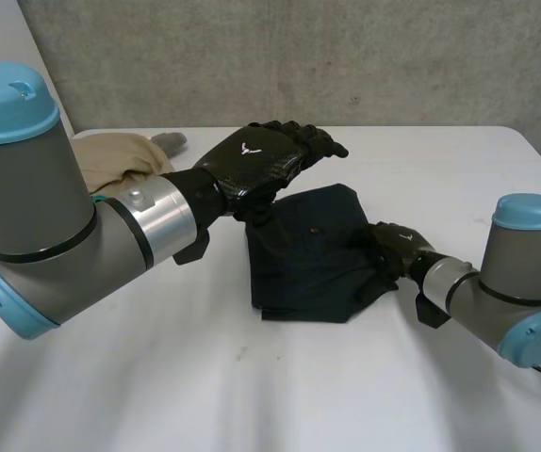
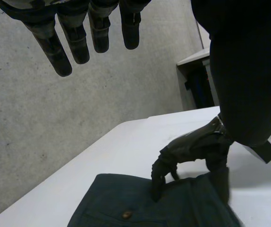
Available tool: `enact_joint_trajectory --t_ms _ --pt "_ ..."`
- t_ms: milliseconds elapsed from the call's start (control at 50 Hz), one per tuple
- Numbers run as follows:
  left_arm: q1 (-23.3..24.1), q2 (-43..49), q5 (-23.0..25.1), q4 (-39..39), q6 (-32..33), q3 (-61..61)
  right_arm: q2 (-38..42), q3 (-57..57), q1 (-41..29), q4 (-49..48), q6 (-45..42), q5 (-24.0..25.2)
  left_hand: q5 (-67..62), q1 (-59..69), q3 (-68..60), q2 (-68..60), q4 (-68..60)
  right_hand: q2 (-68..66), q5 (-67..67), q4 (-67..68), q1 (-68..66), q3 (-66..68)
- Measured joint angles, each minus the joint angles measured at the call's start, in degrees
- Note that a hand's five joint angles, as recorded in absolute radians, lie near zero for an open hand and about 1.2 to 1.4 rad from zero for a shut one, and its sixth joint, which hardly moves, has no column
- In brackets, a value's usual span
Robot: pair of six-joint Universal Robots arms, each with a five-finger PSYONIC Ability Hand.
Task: Fold the laundry.
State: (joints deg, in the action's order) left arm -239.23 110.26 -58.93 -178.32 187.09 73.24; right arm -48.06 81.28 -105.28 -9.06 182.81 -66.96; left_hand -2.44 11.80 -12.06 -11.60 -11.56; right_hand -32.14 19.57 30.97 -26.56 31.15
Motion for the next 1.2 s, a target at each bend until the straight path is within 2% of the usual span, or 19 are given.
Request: enact_joint_trajectory --t_ms 20,60,80,100,140,300,400,540,640,760,800,900,1080,1100,1160,1200 --pt "0.0 0.0 0.0 0.0 0.0 0.0 0.8 -1.2 -0.2 -0.2 0.2 -0.5 0.0 0.0 0.0 0.0 0.0 -9.3 8.4 9.9 -6.4 8.9" --pt "0.0 0.0 -0.1 0.0 0.0 0.0 1.4 -2.2 -0.3 -0.4 0.4 -0.9 0.0 0.0 0.0 0.0 0.0 -16.8 14.3 18.8 -12.2 15.2" --pt "0.0 0.0 -0.1 0.0 0.0 0.0 1.6 -2.5 -0.4 -0.4 0.4 -1.0 0.0 0.0 0.0 0.0 0.0 -16.8 14.3 18.8 -12.2 15.2" --pt "0.0 0.0 -0.1 -0.1 0.0 0.0 2.2 -3.7 -0.4 -0.6 0.6 -1.5 0.0 0.0 0.0 0.0 0.0 -26.7 23.0 30.1 -19.1 23.5" --pt "0.0 0.0 -0.1 -0.1 0.0 0.0 2.6 -5.0 -0.4 -0.7 0.8 -2.2 0.0 0.0 0.0 0.0 0.0 -30.2 27.1 35.8 -22.6 27.5" --pt "0.0 -0.1 -0.2 -0.1 0.0 0.0 3.0 -11.7 1.4 -1.6 1.7 -5.8 0.0 0.0 0.0 0.0 0.0 -32.7 28.7 36.9 -25.8 30.1" --pt "0.1 -0.2 -0.2 -0.1 0.1 0.0 4.6 -17.8 7.7 -1.7 1.2 -6.6 0.0 0.0 0.0 0.0 0.0 -32.8 29.1 37.0 -26.3 30.1" --pt "0.2 -0.3 -0.2 -0.1 0.1 -0.1 11.8 -31.3 16.6 1.0 -3.2 -7.0 0.0 0.0 0.0 0.0 0.0 -34.2 31.3 37.0 -26.3 33.0" --pt "0.2 -0.3 -0.2 -0.1 0.1 -0.1 16.4 -38.2 19.3 4.1 -6.1 -7.1 0.0 0.0 0.0 0.0 0.0 -34.2 31.3 37.0 -26.3 33.5" --pt "0.4 -0.2 -0.2 -0.1 0.1 0.0 26.6 -54.3 23.8 11.4 -10.0 -7.3 0.0 0.0 0.0 0.0 0.0 -34.4 31.3 37.0 -26.3 33.8" --pt "0.4 -0.2 -0.2 -0.1 0.1 0.0 27.0 -54.9 24.0 11.6 -10.0 -7.3 0.0 0.0 0.0 0.0 0.0 -34.4 31.3 37.0 -26.3 33.8" --pt "0.5 -0.1 -0.3 -0.1 0.1 0.1 32.3 -64.7 28.1 14.2 -11.2 -8.5 0.0 0.0 0.0 0.0 0.0 -34.4 31.3 37.0 -26.3 33.8" --pt "0.8 0.0 -0.2 -0.1 0.1 0.0 34.5 -68.9 29.8 13.9 -14.6 -9.5 0.0 0.0 0.0 0.0 0.0 -33.4 31.0 36.5 -25.7 33.4" --pt "0.8 0.0 -0.2 -0.1 0.1 0.0 34.7 -69.1 29.9 13.8 -16.3 -10.4 0.0 0.0 0.0 0.0 0.0 -12.3 15.2 15.0 -11.2 14.0" --pt "1.0 0.1 -0.3 -0.1 0.1 0.0 34.7 -68.7 29.9 13.7 -19.0 -11.8 0.0 0.0 0.0 0.0 0.0 12.6 -9.5 -10.3 10.8 -11.6" --pt "1.2 0.1 -0.3 -0.1 0.1 0.0 34.3 -67.6 29.9 13.6 -21.9 -13.1 0.0 0.0 0.0 0.0 0.0 16.3 -13.3 -14.7 13.5 -15.5"
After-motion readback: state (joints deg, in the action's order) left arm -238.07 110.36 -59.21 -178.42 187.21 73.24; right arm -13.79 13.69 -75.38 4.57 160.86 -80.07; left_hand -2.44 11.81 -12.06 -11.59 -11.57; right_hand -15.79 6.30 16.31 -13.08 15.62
